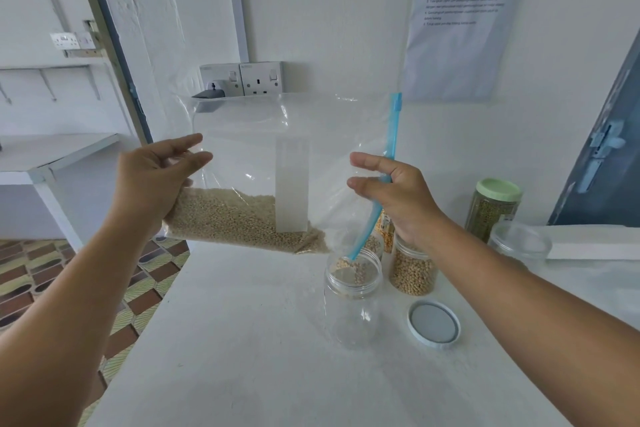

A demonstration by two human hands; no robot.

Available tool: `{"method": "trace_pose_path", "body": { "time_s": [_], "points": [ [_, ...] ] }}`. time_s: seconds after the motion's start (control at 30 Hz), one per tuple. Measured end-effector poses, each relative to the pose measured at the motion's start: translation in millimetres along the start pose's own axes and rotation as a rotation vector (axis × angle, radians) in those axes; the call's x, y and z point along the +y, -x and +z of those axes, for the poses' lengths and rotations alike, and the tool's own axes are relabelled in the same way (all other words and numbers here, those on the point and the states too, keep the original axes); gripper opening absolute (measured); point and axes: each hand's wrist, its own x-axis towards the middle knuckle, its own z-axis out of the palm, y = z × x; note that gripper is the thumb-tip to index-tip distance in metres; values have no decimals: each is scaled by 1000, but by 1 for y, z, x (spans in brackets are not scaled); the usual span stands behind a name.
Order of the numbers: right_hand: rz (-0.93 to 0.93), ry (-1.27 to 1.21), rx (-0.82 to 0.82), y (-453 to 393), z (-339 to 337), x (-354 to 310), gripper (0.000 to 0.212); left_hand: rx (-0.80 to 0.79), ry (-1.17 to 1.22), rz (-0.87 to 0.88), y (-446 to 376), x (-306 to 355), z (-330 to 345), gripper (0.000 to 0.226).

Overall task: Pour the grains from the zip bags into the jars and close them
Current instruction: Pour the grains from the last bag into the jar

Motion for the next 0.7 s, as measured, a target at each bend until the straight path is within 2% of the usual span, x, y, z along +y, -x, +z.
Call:
{"method": "trace_pose_path", "body": {
  "time_s": [0.13, 0.47, 0.7],
  "points": [
    [-20, 56, 7, 1, 0, -1, 45, -9, 8, 1, 3, -1, 1, 37],
    [-38, 73, 16, 1, -1, -5, 44, 0, -40, 40, -4, -1, 2, 44],
    [-38, 5, 19, -1, -2, -3, 39, 5, -33, 42, -11, 12, 1, 35]
  ]
}}
